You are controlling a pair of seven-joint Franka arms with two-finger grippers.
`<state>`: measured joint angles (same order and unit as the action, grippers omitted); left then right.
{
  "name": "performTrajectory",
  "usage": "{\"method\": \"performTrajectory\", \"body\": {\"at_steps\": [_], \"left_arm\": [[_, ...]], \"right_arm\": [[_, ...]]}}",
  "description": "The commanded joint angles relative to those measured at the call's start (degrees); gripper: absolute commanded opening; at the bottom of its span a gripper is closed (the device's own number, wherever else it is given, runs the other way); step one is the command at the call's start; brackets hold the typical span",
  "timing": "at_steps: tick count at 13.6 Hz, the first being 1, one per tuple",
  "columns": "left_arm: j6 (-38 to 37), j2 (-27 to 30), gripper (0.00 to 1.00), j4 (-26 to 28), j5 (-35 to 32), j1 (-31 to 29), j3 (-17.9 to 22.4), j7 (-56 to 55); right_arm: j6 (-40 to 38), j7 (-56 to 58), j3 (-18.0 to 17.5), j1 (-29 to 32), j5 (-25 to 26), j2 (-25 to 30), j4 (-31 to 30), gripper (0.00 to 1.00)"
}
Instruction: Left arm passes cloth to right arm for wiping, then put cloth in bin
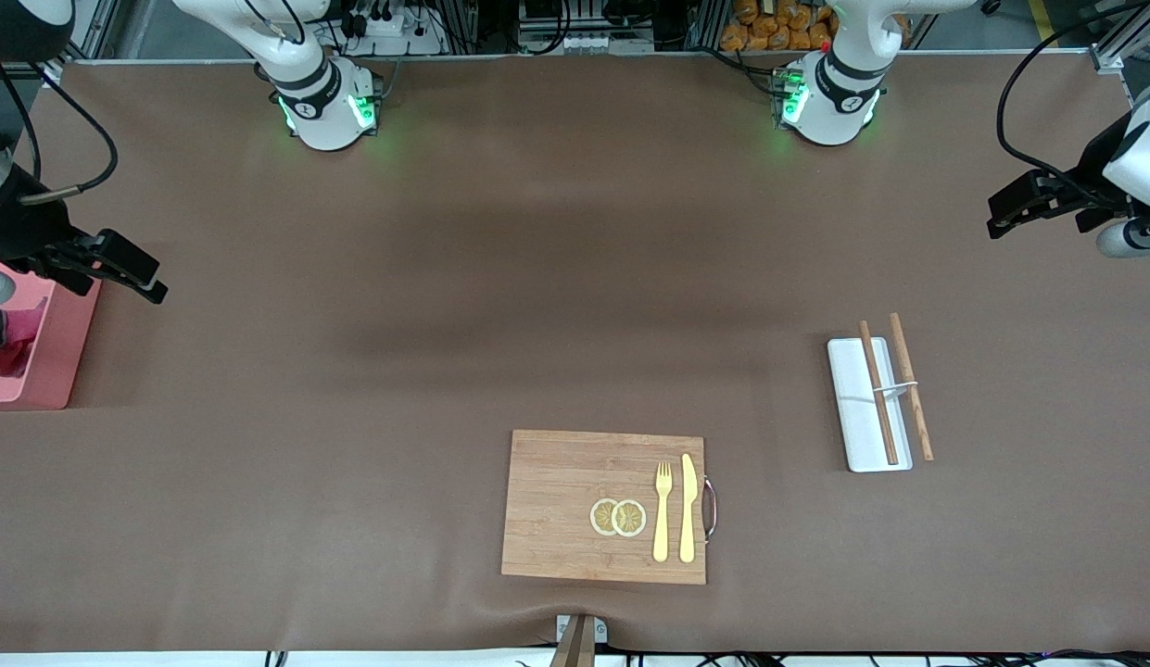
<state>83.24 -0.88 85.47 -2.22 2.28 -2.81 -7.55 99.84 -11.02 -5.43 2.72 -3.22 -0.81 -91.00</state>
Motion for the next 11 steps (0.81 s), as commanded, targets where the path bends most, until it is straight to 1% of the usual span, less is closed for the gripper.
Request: {"method": "performTrajectory", "body": {"at_steps": [1, 11], "left_arm": [[-0.45, 0.0, 1.0, -0.92, -0.42, 0.27, 0.0, 1.23], [-0.54, 0.09, 1.0, -0.83, -0.33, 0.27, -0.09, 1.14]], "right_arm": [[-1.05, -1.63, 0.42, -2.01, 0.5, -0.25, 1.36, 1.0], [-1.14, -1.55, 0.51, -1.93, 1.73, -0.25, 1.27, 1.0]]}}
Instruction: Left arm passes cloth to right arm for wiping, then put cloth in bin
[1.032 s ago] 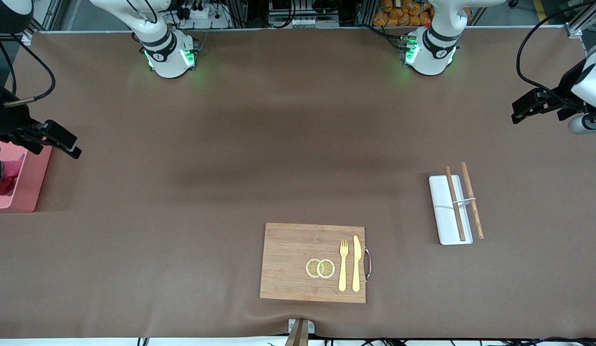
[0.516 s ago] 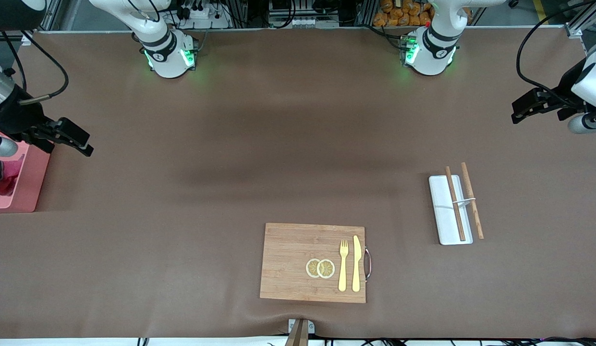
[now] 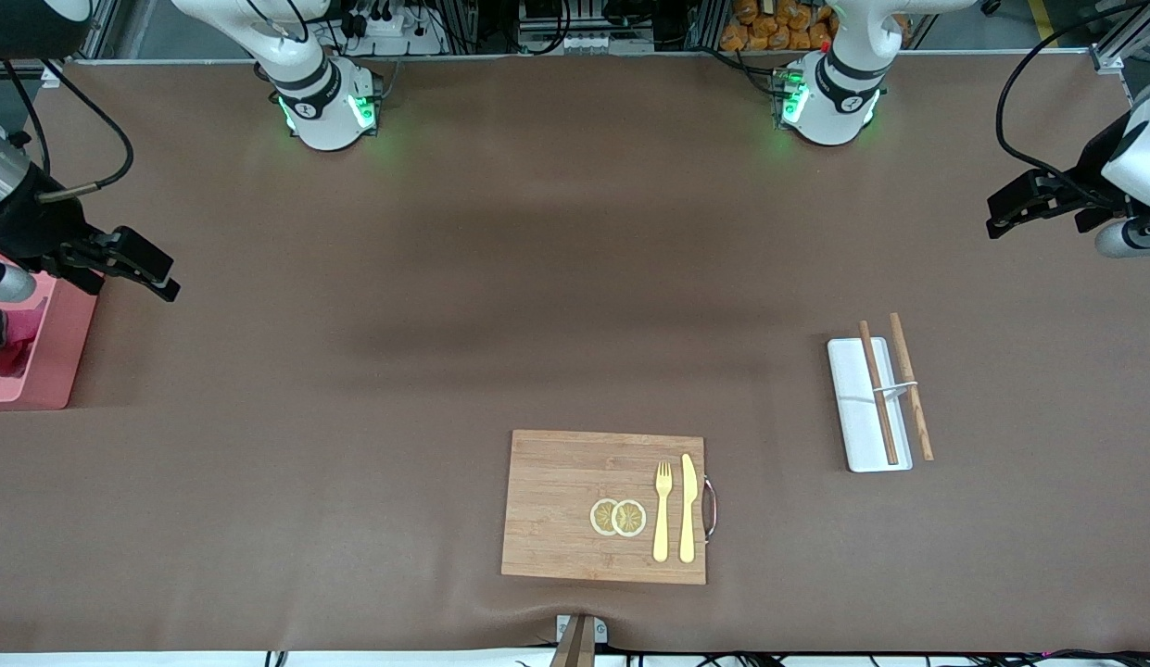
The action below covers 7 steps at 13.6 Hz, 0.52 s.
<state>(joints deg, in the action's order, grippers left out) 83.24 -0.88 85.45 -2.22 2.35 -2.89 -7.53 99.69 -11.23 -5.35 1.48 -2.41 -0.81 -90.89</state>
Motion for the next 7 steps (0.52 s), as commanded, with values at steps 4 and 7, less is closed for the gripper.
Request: {"method": "performTrajectory", "body": {"at_steps": [4, 7], "left_arm": [[-0.54, 0.09, 1.0, -0.72, -0.33, 0.11, -0.01, 1.12], [-0.54, 0.09, 1.0, -0.64, -0.33, 0.28, -0.1, 1.03]], "right_arm": [[-0.99, -1.25, 0.43, -0.69, 1.18, -0.25, 1.16, 1.0], [-1.25, -1.16, 0.43, -0.52, 1.18, -0.25, 1.16, 1.0]]}}
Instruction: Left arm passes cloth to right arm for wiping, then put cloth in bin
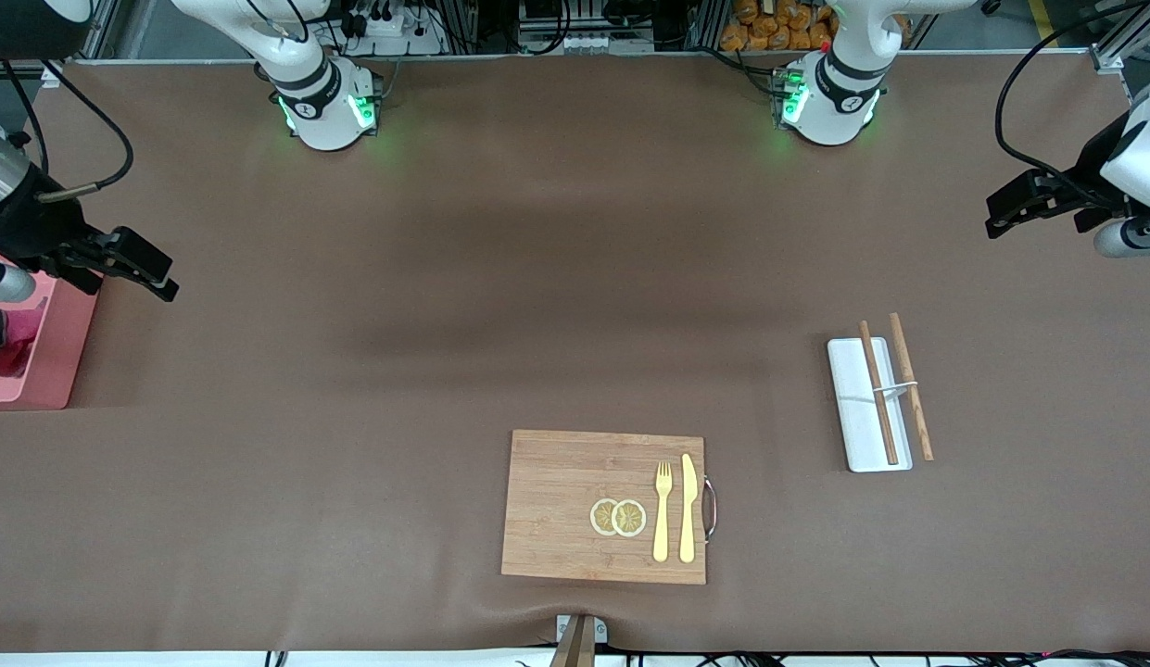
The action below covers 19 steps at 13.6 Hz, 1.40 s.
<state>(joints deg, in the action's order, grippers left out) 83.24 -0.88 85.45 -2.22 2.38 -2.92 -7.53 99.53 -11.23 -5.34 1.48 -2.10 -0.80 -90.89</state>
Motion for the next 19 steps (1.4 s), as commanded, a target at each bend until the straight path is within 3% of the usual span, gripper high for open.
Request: {"method": "performTrajectory", "body": {"at_steps": [1, 17, 19], "left_arm": [[-0.54, 0.09, 1.0, -0.63, -0.33, 0.26, -0.07, 1.03], [-0.54, 0.18, 1.0, -0.46, -0.33, -0.18, 0.02, 1.12], [-0.54, 0.18, 1.0, -0.46, -0.33, -0.27, 0.02, 1.12]], "right_arm": [[-1.18, -1.16, 0.51, -0.43, 0.87, -0.25, 0.98, 1.0], [-3.29, -0.02, 0.86, 1.85, 0.7, -0.25, 0.98, 1.0], [-3.03, 11.33, 4.17, 4.22, -0.35, -0.34, 0.98, 1.0]]}}
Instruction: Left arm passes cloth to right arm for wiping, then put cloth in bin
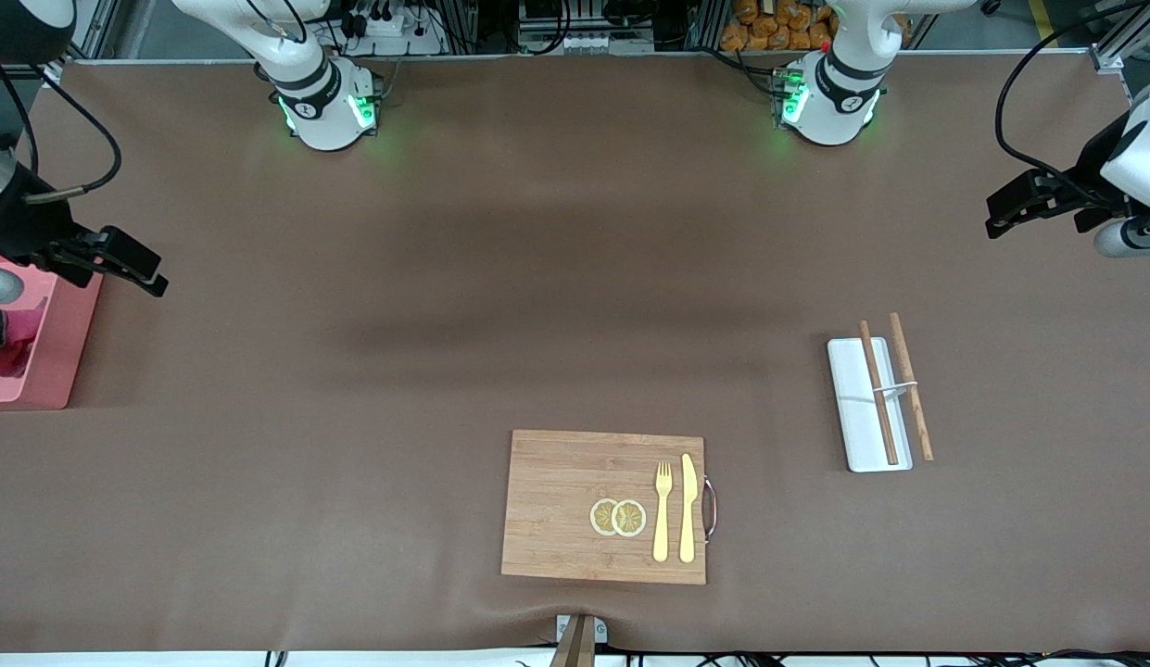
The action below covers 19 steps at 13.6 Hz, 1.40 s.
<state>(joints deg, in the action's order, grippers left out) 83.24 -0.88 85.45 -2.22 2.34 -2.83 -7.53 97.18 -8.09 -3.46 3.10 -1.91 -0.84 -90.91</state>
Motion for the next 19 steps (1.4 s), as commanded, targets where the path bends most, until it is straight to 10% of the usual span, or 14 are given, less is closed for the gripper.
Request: {"method": "performTrajectory", "body": {"at_steps": [1, 19], "left_arm": [[-0.54, 0.27, 1.0, -0.46, -0.33, -0.32, -0.07, 1.12], [-0.54, 0.09, 1.0, -1.08, -0.42, -0.41, 0.02, 1.29]], "right_arm": [[-0.85, 11.31, 3.89, 2.27, -0.9, -0.39, 1.17, 1.0], [-2.44, 11.25, 3.64, 2.26, -0.81, 0.05, 1.7, 1.0]]}}
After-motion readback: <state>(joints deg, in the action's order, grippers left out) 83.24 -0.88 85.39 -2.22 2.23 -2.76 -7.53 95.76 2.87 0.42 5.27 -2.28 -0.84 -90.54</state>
